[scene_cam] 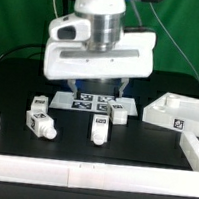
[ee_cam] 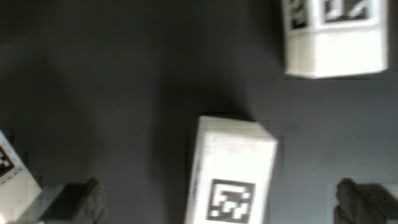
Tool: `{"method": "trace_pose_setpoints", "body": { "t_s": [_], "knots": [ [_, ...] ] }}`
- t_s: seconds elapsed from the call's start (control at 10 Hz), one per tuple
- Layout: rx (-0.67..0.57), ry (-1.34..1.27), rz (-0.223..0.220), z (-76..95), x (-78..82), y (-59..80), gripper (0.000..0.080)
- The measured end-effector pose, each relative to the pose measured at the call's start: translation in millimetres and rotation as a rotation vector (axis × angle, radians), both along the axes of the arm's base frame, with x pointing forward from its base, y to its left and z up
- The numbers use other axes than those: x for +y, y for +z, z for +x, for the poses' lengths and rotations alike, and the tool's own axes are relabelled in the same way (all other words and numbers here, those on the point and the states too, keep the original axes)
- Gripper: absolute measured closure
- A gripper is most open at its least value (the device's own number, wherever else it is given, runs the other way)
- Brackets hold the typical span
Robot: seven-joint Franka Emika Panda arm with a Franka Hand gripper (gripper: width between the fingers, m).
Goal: Assemble one leg
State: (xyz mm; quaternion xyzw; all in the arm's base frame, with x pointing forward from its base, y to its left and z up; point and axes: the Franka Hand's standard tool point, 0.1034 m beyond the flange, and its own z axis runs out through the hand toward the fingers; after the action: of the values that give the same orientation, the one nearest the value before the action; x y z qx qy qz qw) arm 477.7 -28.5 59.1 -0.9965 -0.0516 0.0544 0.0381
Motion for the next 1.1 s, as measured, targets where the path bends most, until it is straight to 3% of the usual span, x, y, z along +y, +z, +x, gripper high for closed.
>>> {"method": "trace_pose_setpoints", "body": {
  "t_s": [0.3,0.6,0.7,0.9,1.1],
  "knots": [
    [0.002,0.004,-0.005,0.8,4.5,-2.1,0.0151],
    [0.020,-0.071,-0.014,32.4,10.2,-32.8,0.0151],
    [0.013,-0.068,-0.017,34.8,11.1,-41.5,0.0151],
    [-0.007,-0.060,-0.026,26.3,17.5,-52.3,0.0151],
    [-0.004,-0.051,-0.026,24.5,20.8,-53.2,0.0163]
  ]
}}
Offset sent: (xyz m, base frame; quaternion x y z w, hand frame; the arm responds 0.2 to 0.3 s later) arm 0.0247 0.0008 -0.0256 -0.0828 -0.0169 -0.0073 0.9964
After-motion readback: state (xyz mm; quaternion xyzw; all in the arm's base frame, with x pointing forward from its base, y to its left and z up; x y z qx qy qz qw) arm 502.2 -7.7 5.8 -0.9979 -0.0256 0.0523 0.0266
